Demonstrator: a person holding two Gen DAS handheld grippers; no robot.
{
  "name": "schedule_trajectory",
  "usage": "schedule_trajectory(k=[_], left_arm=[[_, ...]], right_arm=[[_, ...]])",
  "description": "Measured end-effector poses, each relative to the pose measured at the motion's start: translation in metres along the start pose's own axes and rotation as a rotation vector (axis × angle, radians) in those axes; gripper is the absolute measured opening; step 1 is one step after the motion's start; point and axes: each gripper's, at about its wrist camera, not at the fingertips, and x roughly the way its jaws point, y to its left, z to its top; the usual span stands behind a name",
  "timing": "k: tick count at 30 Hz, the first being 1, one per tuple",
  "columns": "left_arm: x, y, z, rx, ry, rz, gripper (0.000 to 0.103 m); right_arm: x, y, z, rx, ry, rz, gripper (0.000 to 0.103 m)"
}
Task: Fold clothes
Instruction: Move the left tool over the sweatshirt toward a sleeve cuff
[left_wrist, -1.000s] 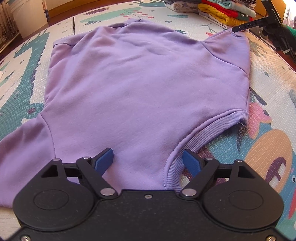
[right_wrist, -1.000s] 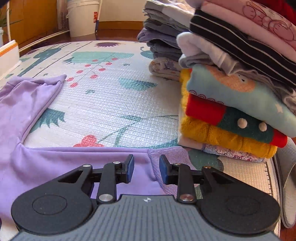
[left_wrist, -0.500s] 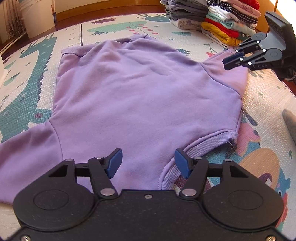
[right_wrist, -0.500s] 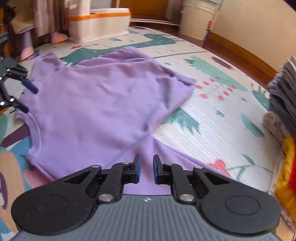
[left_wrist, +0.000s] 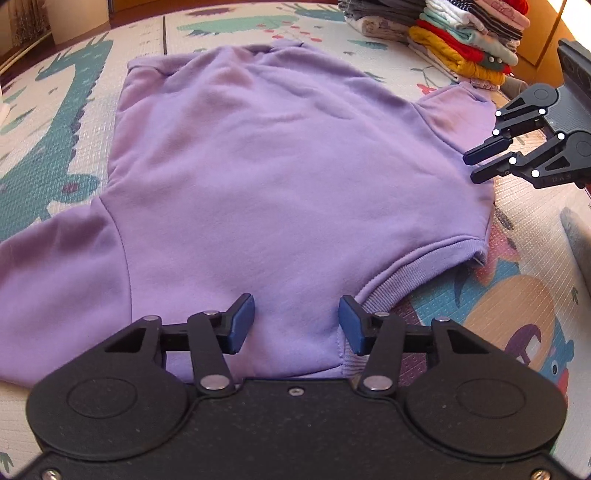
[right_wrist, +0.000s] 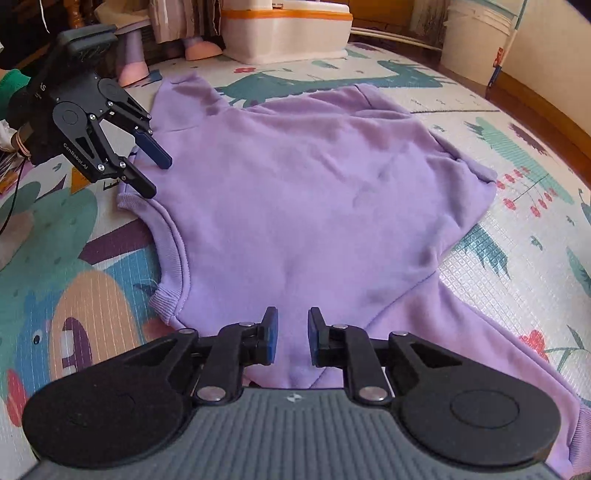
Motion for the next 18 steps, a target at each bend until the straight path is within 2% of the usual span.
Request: schedule_trajectory(k=[2,4,9,13,15,17,18], left_arm=[[0.0,-0.004,0.008,0.06,0.055,-0.022,0.056],[-0.008,-0.005,0.019,0.083,0.044,-0.009,0.055],[-0.019,0.01,0.073,0.273,-0.032,0.073,0.055],[-0.005,0.027,0.128,0.453,-0.018,0.136,0.055],[0.006,0.04,0.154,0.502,0.007,0.14,0.05],[0.025,0.059,0.184,0.519,0.051,0.16,0.047],[0.034,0.071,0.196,0.499,0.066,0.171,0.039]], right_arm=[[-0.002,0.002,-0.006,-0.014,-0.005,0.022,0.024],[-0.007,-0.007,0.0,0.04,0.003,0.053,0.021],[-0.016,-0.04,0.036,0.016,-0.099,-0.031,0.021],[-0.01,-0.081,0.079,-0.011,-0.183,-0.094,0.021],[-0.006,-0.098,0.096,-0.032,-0.184,-0.116,0.021],[0.008,-0.122,0.117,-0.031,-0.146,-0.108,0.021],[0.017,-0.133,0.127,-0.04,-0.124,-0.11,0.021]])
